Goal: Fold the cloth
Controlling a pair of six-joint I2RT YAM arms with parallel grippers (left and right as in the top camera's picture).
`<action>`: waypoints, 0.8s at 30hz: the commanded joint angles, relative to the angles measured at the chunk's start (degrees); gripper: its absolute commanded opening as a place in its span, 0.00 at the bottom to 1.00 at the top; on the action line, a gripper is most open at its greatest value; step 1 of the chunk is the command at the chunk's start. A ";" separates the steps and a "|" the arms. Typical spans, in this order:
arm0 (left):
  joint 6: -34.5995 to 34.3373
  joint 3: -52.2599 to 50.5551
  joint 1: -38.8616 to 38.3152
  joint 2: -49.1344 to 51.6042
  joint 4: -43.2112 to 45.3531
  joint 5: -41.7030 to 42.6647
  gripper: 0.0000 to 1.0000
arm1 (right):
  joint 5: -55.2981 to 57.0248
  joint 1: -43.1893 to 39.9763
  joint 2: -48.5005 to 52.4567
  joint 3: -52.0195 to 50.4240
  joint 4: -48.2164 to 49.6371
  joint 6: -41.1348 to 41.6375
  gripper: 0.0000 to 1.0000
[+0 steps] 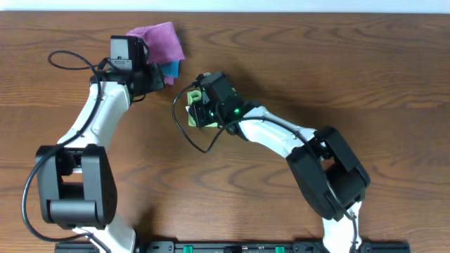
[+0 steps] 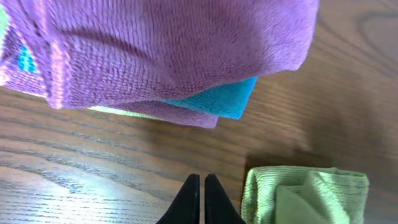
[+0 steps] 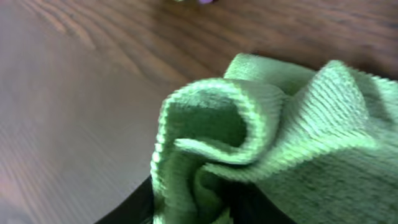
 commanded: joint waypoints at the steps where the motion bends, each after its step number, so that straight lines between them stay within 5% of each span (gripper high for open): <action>1: 1.07 1.27 0.33 -1.81 -0.15 -0.63 0.06 | -3.41 0.66 0.61 1.40 -0.02 -0.31 0.39; 13: 1.03 1.27 2.71 -2.23 -0.20 -0.57 0.06 | -11.43 0.66 0.24 2.84 -0.07 3.37 0.49; 24: 1.03 1.27 3.52 -3.19 -0.33 -0.33 0.06 | -5.01 -1.46 -4.74 3.89 -2.32 3.96 0.57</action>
